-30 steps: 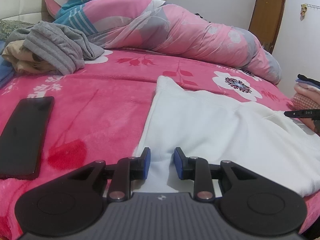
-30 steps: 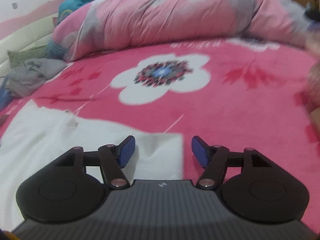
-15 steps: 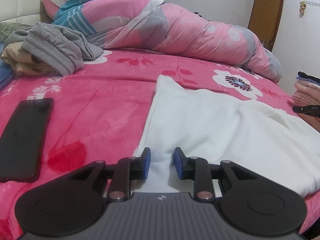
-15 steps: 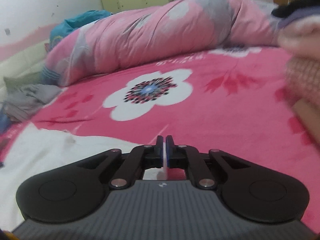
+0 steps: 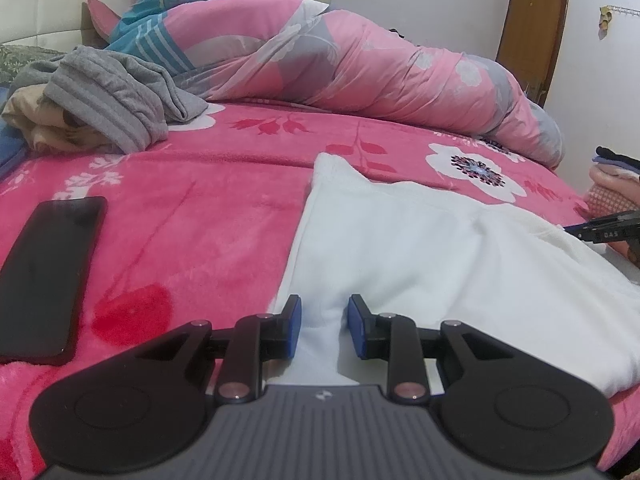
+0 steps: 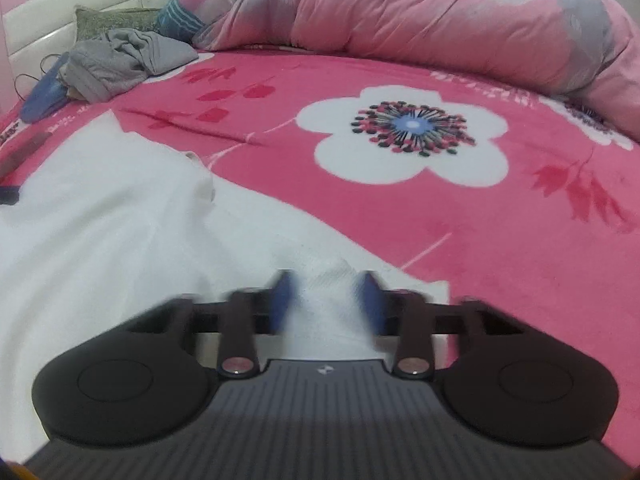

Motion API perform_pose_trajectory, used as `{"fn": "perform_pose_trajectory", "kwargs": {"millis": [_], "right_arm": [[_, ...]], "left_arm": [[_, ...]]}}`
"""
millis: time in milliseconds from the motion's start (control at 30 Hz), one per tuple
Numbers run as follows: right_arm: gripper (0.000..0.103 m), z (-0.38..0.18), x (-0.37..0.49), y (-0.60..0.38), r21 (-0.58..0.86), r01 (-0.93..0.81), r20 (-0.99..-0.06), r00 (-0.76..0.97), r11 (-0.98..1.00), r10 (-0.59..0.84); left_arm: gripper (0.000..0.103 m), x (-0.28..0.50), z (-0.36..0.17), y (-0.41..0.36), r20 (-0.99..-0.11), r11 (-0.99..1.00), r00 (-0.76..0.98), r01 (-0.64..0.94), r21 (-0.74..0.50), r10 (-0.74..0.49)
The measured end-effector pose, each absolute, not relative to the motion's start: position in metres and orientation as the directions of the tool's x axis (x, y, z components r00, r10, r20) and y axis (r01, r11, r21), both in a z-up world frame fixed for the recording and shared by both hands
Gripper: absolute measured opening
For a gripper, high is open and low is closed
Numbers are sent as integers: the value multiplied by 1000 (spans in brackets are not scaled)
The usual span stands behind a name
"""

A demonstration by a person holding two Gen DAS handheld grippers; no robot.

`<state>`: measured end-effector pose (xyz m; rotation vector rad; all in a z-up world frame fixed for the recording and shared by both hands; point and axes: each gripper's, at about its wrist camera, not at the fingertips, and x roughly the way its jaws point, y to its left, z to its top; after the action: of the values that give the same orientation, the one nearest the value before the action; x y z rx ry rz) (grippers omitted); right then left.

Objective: Fold clothes

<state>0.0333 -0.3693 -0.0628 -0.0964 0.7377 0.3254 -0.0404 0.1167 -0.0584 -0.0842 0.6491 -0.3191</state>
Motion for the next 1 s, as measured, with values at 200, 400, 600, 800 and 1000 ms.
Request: {"fn": "perform_pose_trajectory", "kwargs": {"millis": [200,400,600,800,1000], "right_arm": [[2,-50,15,-369,-29,-239,-599,782,971,175],[2,-45,9,-381,-53,-152,-545,833,987,99],[5,-70,22,-394,-121,-29,-578,815,992,-47],[7,-55,1,-457,101,153,-569,819,983,-69],[56,-62,-9,-481,379,123,-605,783,917,145]], "left_arm": [[28,-39,-60,118,-575,945,751,272,-180,-326],[28,-37,-60,119,-573,944,751,277,-178,-328],[28,-37,-60,120,-570,944,753,277,-180,-330],[28,-36,-60,120,-568,942,752,282,-180,-334],[28,-37,-60,118,-567,944,756,278,-177,-329]]}}
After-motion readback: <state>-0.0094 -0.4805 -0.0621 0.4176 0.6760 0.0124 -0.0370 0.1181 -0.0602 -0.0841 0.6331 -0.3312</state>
